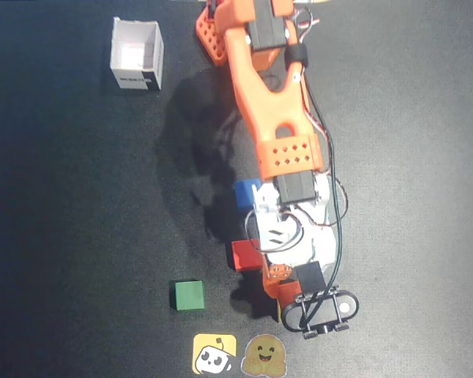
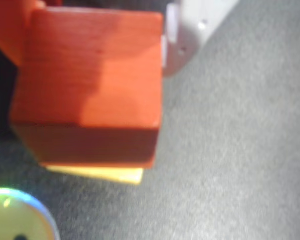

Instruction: Put the orange cube on top of the yellow cube.

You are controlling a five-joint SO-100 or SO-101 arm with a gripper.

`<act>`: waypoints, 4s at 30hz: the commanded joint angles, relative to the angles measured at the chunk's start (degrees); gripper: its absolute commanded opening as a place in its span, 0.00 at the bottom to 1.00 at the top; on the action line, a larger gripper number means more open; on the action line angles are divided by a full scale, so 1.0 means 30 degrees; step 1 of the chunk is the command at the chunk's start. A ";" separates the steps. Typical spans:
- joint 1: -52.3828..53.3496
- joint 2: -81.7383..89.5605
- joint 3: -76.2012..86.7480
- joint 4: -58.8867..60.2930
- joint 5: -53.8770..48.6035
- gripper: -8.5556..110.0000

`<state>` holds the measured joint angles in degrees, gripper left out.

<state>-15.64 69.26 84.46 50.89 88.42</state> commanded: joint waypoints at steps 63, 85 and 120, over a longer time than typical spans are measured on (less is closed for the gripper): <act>-0.0264 -0.0322 -0.1611 -0.0410 0.0674 0.21; -0.0176 -0.0088 -0.1553 -0.0674 0.1670 0.24; -0.0117 1.0928 0.8613 -0.3545 0.3105 0.13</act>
<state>-17.23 93.96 105.47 43.33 98.88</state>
